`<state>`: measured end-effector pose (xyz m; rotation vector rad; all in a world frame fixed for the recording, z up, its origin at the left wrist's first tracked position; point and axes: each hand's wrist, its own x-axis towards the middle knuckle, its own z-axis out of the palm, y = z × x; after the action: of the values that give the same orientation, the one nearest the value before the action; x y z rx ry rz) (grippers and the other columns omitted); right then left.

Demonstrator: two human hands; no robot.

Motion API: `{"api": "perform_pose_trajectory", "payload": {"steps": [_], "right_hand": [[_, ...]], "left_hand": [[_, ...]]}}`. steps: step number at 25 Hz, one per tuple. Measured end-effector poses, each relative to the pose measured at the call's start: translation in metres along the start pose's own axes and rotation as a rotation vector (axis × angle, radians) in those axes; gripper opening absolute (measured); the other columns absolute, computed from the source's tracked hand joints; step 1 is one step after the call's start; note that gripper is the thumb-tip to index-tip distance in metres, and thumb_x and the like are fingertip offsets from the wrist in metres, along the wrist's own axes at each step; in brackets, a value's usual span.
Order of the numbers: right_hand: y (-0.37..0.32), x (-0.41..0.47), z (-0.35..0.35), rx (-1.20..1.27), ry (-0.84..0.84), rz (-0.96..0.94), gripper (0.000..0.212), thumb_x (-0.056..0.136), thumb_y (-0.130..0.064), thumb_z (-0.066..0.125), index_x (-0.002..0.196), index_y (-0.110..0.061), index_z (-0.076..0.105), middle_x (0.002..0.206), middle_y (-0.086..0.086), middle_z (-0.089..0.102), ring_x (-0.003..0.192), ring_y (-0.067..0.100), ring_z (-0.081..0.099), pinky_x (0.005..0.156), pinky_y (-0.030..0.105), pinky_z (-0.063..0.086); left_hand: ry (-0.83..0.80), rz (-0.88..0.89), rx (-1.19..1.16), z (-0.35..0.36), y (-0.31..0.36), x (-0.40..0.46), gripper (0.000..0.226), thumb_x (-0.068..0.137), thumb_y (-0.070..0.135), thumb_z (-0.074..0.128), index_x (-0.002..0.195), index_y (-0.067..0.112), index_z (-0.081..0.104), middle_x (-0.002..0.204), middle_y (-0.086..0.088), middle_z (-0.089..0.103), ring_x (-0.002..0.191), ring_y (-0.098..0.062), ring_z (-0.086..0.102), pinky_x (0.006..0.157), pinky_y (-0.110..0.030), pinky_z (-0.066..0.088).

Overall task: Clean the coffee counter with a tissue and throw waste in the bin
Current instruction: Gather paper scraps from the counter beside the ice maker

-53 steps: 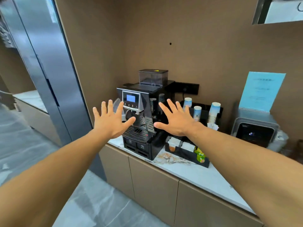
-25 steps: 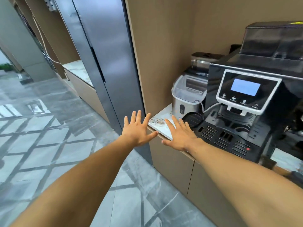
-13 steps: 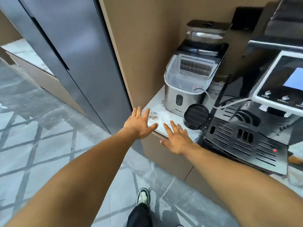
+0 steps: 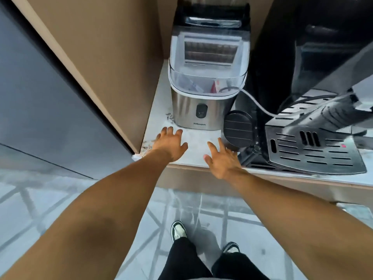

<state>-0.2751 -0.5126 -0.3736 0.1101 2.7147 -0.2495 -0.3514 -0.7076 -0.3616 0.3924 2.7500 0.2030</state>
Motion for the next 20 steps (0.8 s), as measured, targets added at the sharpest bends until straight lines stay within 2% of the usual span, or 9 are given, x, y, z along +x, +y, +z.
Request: {"api": "perform_pose_trajectory", "payload": {"steps": [3, 5, 10, 13, 17, 20], "right_hand": [[0.001, 0.011, 0.003, -0.026, 0.055, 0.061, 0.052, 0.1, -0.046, 0.028, 0.148, -0.029, 0.017, 0.147, 0.02, 0.039, 0.122, 0.044, 0.049, 0.103, 0.053, 0.041], [0.001, 0.016, 0.006, -0.001, 0.055, 0.101, 0.051, 0.1, -0.042, 0.032, 0.147, -0.03, 0.018, 0.139, 0.02, 0.047, 0.115, 0.043, 0.054, 0.096, 0.051, 0.047], [0.002, 0.02, 0.014, 0.051, 0.062, 0.164, 0.046, 0.099, -0.033, 0.041, 0.144, -0.027, 0.03, 0.134, 0.017, 0.054, 0.105, 0.041, 0.058, 0.091, 0.043, 0.049], [0.0, 0.019, 0.016, 0.062, 0.112, 0.181, 0.044, 0.097, -0.028, 0.047, 0.14, -0.024, 0.037, 0.13, 0.013, 0.058, 0.1, 0.041, 0.059, 0.089, 0.043, 0.05], [-0.008, 0.02, 0.017, 0.225, 0.165, 0.236, 0.038, 0.091, -0.007, 0.053, 0.127, -0.019, 0.049, 0.129, 0.008, 0.053, 0.109, 0.036, 0.053, 0.089, 0.045, 0.051], [-0.012, 0.023, 0.021, 0.282, 0.192, 0.263, 0.03, 0.088, 0.003, 0.052, 0.114, -0.011, 0.058, 0.123, 0.01, 0.054, 0.114, 0.032, 0.05, 0.096, 0.043, 0.049]], "left_hand": [[0.048, 0.093, 0.024, 0.009, -0.002, 0.018, 0.06, 0.097, 0.046, 0.046, 0.151, 0.022, 0.034, 0.157, -0.018, 0.028, 0.147, -0.037, 0.017, 0.121, -0.051, 0.018], [0.071, 0.142, 0.041, 0.016, -0.004, 0.027, 0.058, 0.097, 0.043, 0.048, 0.15, 0.023, 0.036, 0.155, -0.017, 0.03, 0.146, -0.037, 0.02, 0.121, -0.05, 0.019], [0.015, 0.195, 0.028, 0.029, -0.007, 0.033, 0.05, 0.096, 0.032, 0.052, 0.143, 0.02, 0.045, 0.148, -0.013, 0.038, 0.137, -0.033, 0.034, 0.109, -0.046, 0.035], [0.046, 0.222, 0.052, 0.036, -0.012, 0.03, 0.041, 0.095, 0.024, 0.052, 0.136, 0.019, 0.055, 0.142, -0.011, 0.045, 0.132, -0.031, 0.038, 0.106, -0.043, 0.036], [0.079, 0.243, 0.045, 0.038, -0.01, 0.025, 0.037, 0.094, 0.01, 0.051, 0.129, 0.014, 0.061, 0.126, -0.012, 0.053, 0.12, -0.033, 0.045, 0.099, -0.044, 0.041], [0.041, 0.239, -0.039, 0.038, -0.008, 0.023, 0.035, 0.094, 0.004, 0.05, 0.125, 0.01, 0.063, 0.122, -0.013, 0.054, 0.118, -0.032, 0.046, 0.092, -0.045, 0.049]]}}
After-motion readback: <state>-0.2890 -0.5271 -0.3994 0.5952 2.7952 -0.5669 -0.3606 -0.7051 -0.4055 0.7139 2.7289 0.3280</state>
